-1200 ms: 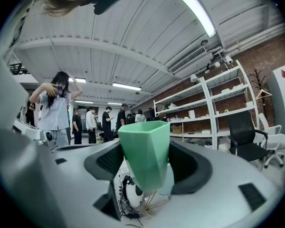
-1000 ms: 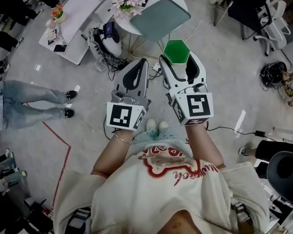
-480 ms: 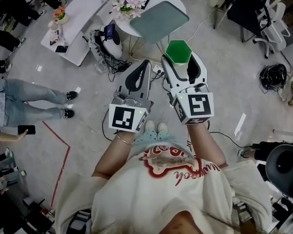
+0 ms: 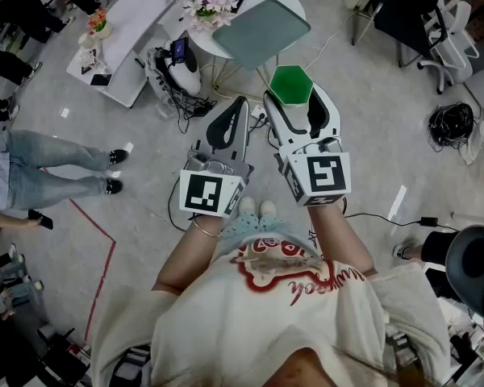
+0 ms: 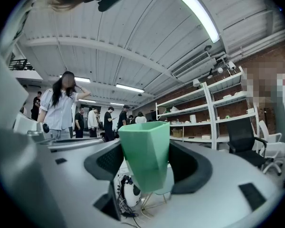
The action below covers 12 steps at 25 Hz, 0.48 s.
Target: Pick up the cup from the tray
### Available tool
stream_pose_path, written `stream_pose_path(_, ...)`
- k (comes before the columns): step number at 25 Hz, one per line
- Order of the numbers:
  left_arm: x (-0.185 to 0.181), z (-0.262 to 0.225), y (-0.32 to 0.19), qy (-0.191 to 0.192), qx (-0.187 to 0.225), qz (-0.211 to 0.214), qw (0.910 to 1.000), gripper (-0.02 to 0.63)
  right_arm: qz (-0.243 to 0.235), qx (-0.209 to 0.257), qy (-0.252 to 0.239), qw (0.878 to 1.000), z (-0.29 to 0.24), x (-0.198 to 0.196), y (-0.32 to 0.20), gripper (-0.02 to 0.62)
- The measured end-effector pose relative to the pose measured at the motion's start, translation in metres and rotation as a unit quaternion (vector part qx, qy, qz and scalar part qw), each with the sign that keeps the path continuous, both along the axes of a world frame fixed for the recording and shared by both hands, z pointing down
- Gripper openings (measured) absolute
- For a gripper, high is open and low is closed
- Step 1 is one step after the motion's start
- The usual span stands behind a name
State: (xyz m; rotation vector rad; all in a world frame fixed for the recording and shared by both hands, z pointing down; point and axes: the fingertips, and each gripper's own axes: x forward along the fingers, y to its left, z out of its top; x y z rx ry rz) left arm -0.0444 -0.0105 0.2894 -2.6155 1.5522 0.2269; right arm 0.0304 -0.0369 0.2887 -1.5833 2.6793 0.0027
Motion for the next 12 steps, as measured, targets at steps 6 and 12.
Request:
stream_pose_path(6, -0.0022, -0.0018, 0.0014, 0.002, 0.004, -0.002, 1.0000, 0.012, 0.000, 0.001, -0.002, 1.000, -0.0018, -0.0027, 0.0017, 0.281)
stream_pose_path(12, -0.0046, -0.0020, 0.0031, 0.003, 0.003, -0.002, 1.0000, 0.012, 0.002, 0.004, -0.005, 1.000, -0.0049, -0.0047, 0.0040, 0.281)
